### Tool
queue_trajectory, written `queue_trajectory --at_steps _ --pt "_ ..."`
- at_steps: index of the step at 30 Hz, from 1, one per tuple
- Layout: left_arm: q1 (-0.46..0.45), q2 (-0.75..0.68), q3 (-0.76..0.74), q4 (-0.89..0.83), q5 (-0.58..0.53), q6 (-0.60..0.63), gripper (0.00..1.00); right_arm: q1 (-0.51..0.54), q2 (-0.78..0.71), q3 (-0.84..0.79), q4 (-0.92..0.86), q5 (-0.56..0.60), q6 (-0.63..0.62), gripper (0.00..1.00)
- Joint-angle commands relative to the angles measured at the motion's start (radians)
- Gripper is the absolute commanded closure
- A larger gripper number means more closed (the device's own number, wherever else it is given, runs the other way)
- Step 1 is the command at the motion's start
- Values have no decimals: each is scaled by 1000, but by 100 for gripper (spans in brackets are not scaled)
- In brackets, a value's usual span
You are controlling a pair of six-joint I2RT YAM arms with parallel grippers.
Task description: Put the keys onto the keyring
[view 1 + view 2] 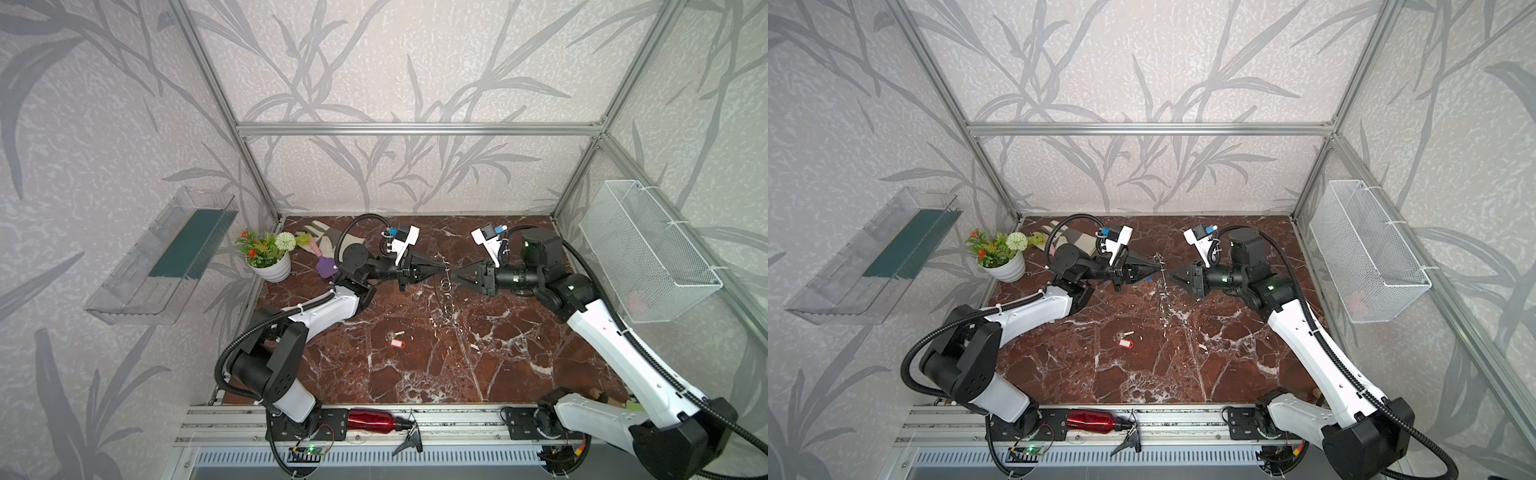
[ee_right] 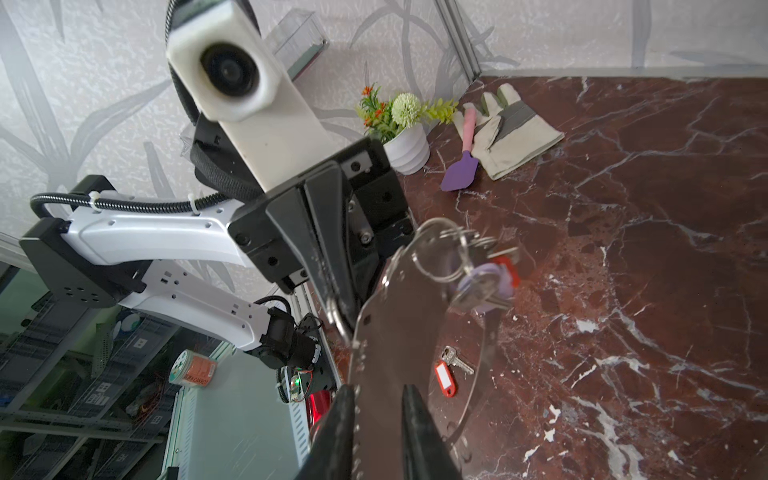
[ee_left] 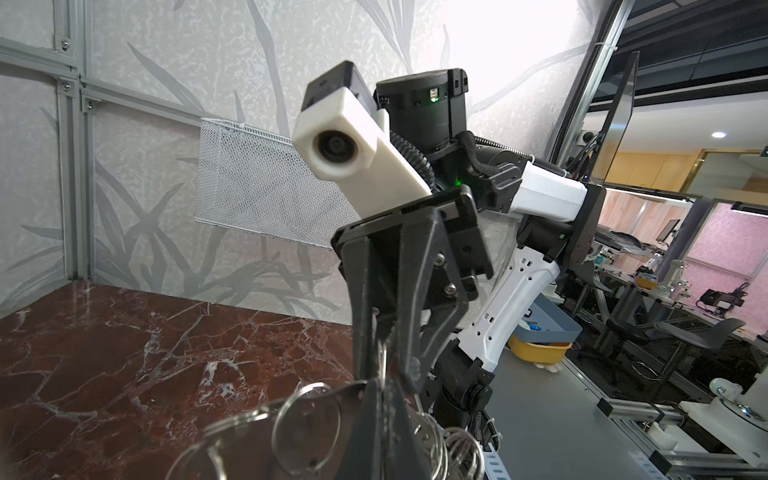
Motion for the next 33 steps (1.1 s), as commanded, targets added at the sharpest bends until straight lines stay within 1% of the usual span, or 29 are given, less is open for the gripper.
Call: queue_trajectory --at_steps 1,7,12,16,22,26,30,33 --pt "-12 -5 1 91 -5 -39 100 -15 0 -13 122 -52 61 78" --pt "-18 4 4 92 -9 -39 100 -10 8 -34 258 -113 124 79" --pt "-20 9 8 92 -12 -39 100 1 11 -41 287 -138 133 85" --pt "-19 13 10 93 -18 -39 100 -9 -11 -64 287 -133 134 84" --pt "-18 16 15 94 -21 -42 100 -30 -42 -105 355 -160 193 80" --pt "-18 20 14 91 -21 -40 100 -43 -64 -123 370 -161 207 79" --pt "-18 28 17 90 -23 -41 100 -58 -76 -156 466 -185 277 78" --pt "-19 32 21 91 -23 -43 100 -59 -81 -163 469 -186 273 77"
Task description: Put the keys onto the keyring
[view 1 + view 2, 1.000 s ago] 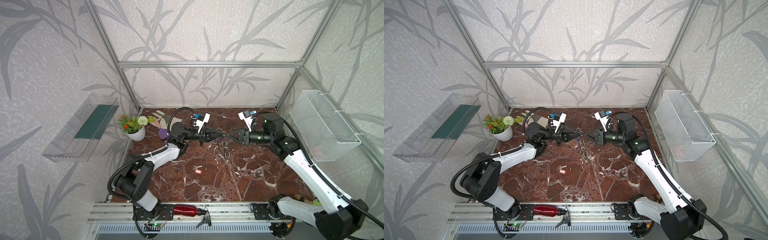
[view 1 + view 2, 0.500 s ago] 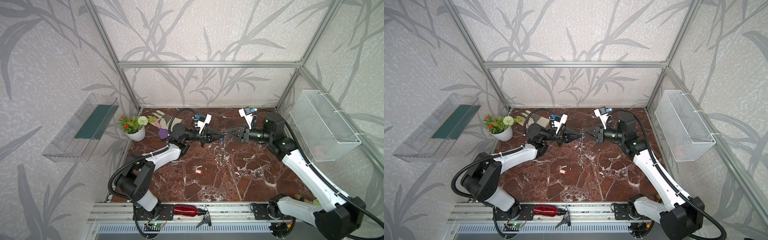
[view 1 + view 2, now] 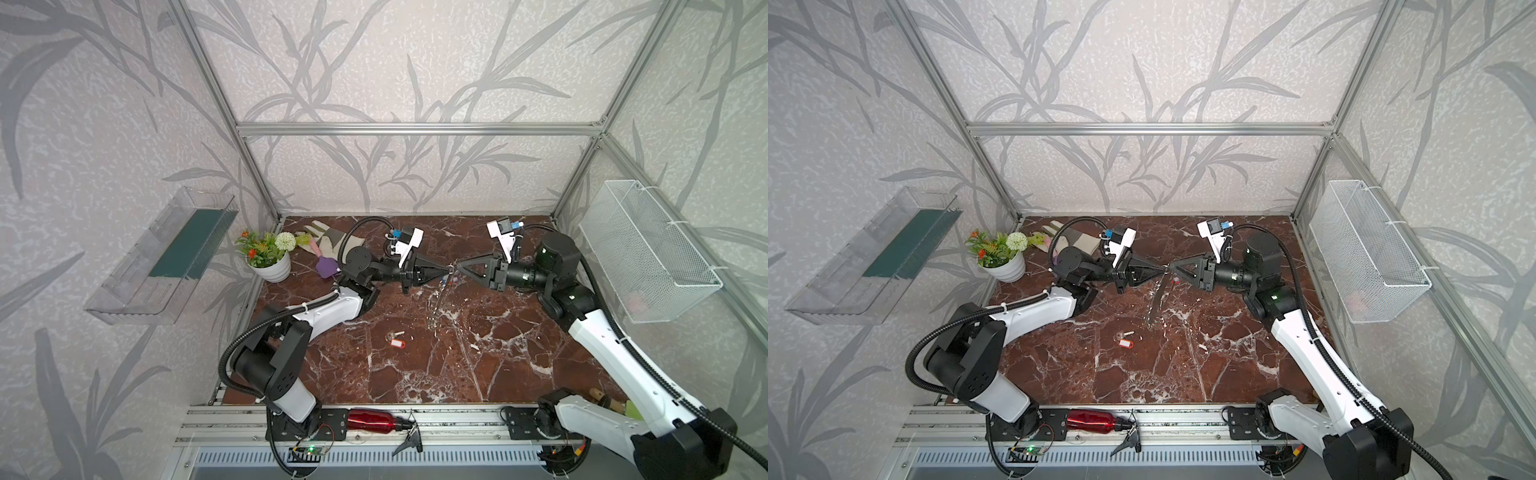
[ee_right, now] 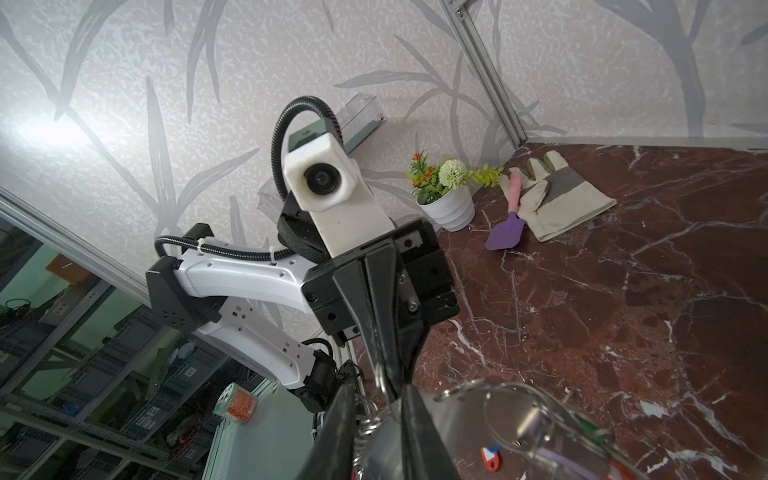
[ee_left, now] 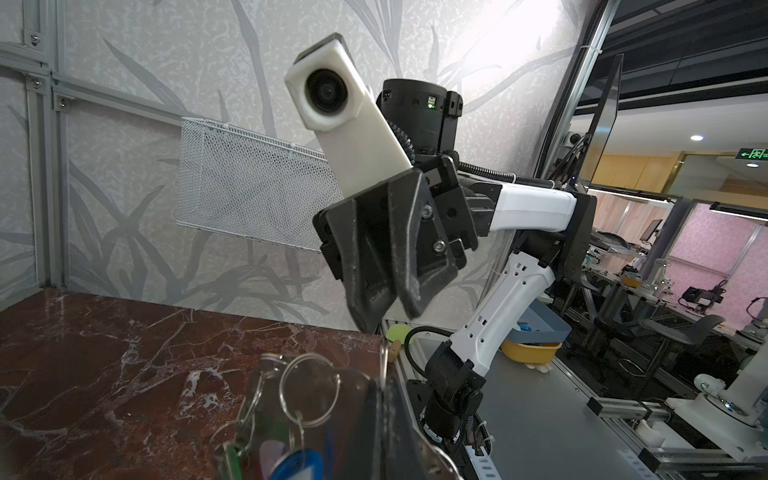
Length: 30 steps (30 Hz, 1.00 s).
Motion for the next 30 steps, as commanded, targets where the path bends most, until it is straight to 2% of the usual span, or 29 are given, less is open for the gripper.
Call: queue_trajectory --at_steps 1,20,22,26,30 --pt "0 6 22 49 -16 -21 100 -4 -12 -11 60 -33 25 78" --pt "1 8 26 51 -16 -25 100 51 39 -13 -3 5 -44 82" --pt "0 9 27 50 -14 -24 100 47 27 -3 -45 15 -78 81" --pt "2 9 24 50 -13 -24 100 -7 13 1 11 -20 -11 79" --pt "1 10 25 52 -17 -26 100 -33 13 -2 -11 -16 -28 76"
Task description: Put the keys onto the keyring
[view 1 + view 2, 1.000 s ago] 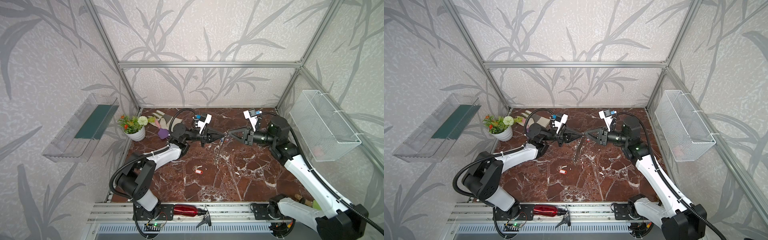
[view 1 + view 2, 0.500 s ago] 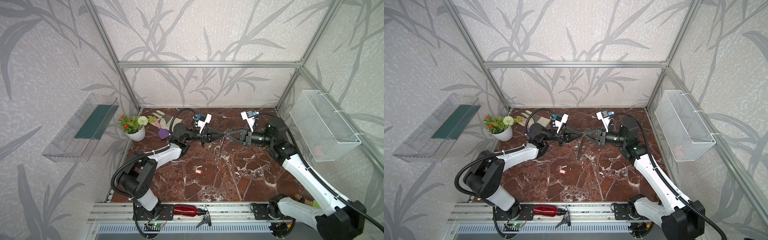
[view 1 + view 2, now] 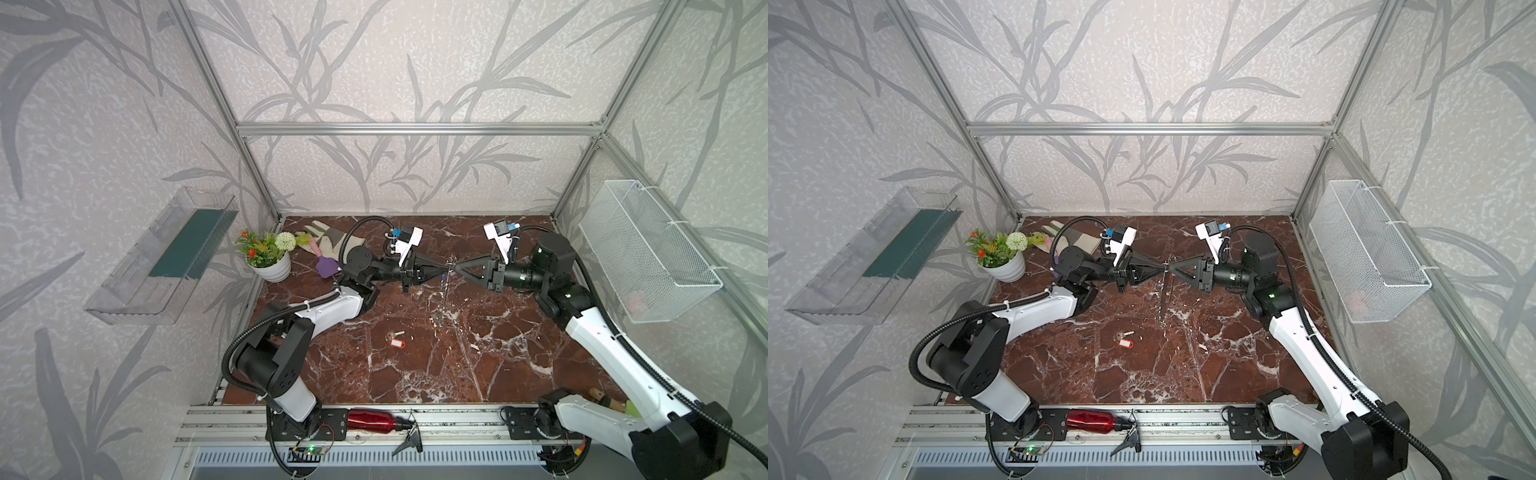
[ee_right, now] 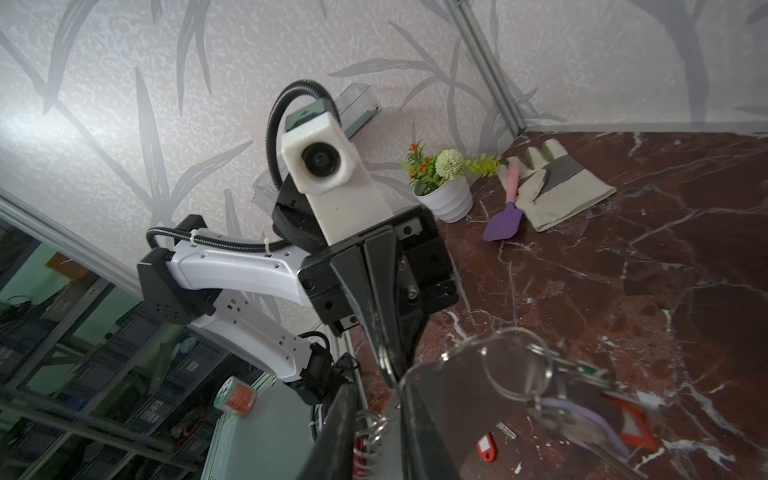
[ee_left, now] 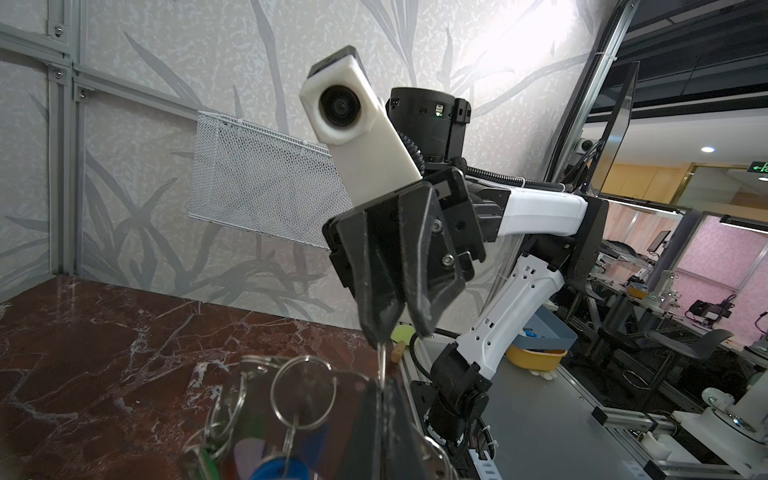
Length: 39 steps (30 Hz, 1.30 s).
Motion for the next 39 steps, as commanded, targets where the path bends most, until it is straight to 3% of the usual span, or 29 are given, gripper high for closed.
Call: queue_trajectory --at_steps 1,15,25,31,38,39 --pt "0 -1 23 52 -2 -18 100 -9 -9 -4 34 -21 21 75" --pt "-1 1 23 50 -4 -20 100 38 27 -29 75 -23 25 73" --pt "-1 5 25 50 -4 -24 100 61 51 -34 93 -16 17 85" --pt "-1 7 16 51 -1 -24 100 60 50 -52 121 -4 35 100" --pt "9 -16 -10 26 2 -21 100 60 40 -66 105 19 4 100" --pt "13 -25 -17 16 -4 -20 95 61 38 -69 104 24 -3 100"
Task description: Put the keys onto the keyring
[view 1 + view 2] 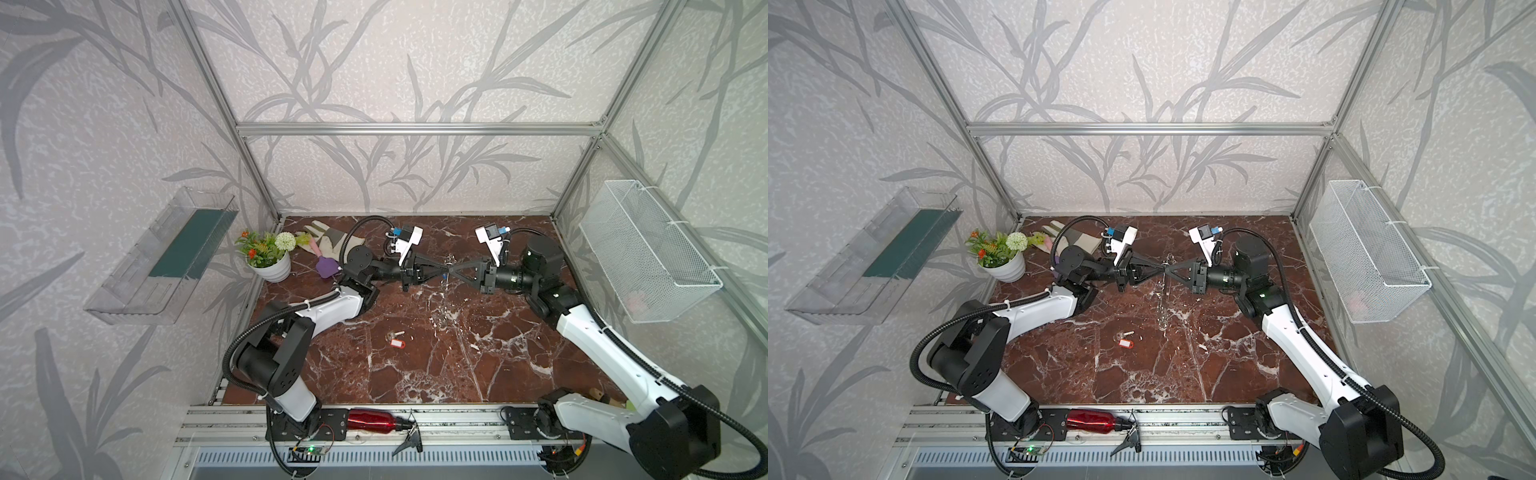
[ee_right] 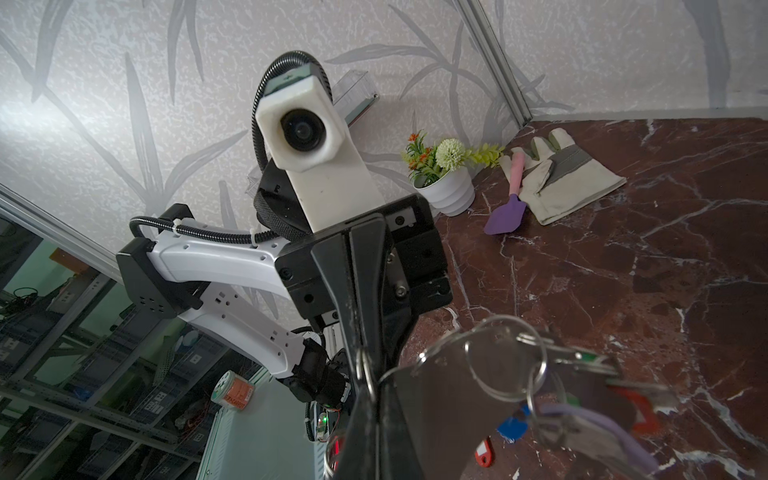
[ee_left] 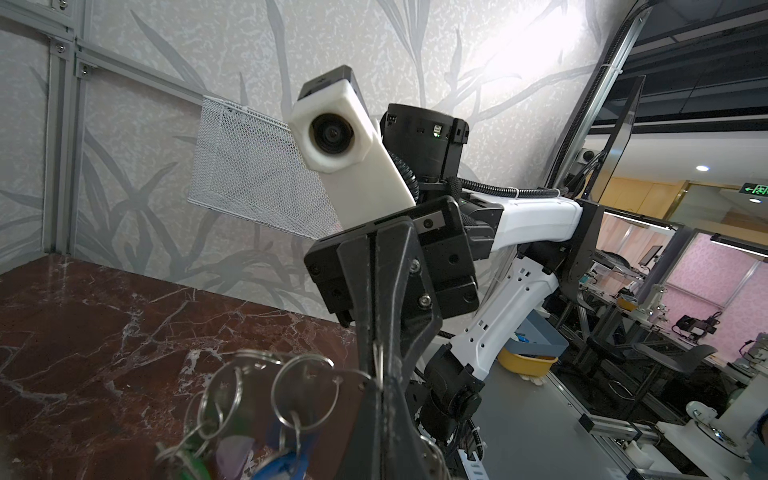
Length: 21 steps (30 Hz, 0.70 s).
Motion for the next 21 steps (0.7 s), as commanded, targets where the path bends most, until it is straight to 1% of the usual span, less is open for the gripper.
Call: queue_trajectory --at_steps 1,2,3,6,7,8,11,13,15,16,18,21 --pt "15 -42 -18 28 -9 2 91 5 -14 -15 2 21 -22 100" --pt "21 -53 -26 22 -15 2 86 5 -15 -17 -3 30 -31 100" --pt "30 -72 -39 12 -24 7 78 6 -16 -20 -8 41 -41 100" --pt "57 -155 -96 -55 -67 64 64 5 -11 -26 -7 52 -53 100" --pt "65 -194 -118 -110 -101 106 61 6 -8 -29 7 46 -47 100" --pt "71 -229 -137 -175 -132 156 59 5 -6 -33 19 43 -42 100" --pt "71 -360 -181 -456 -274 358 47 7 1 -35 31 37 -40 100" --pt "70 -433 -217 -544 -373 429 44 8 3 -35 34 35 -45 100" --pt "70 -496 -234 -644 -445 484 38 10 3 -36 39 35 -48 100" --pt "69 -521 -233 -695 -465 507 37 10 4 -35 36 38 -50 100" --pt "70 -558 -224 -796 -519 530 36 15 2 -36 21 53 -74 100" --pt "69 -589 -206 -934 -627 545 33 52 -14 -56 4 115 -157 100"
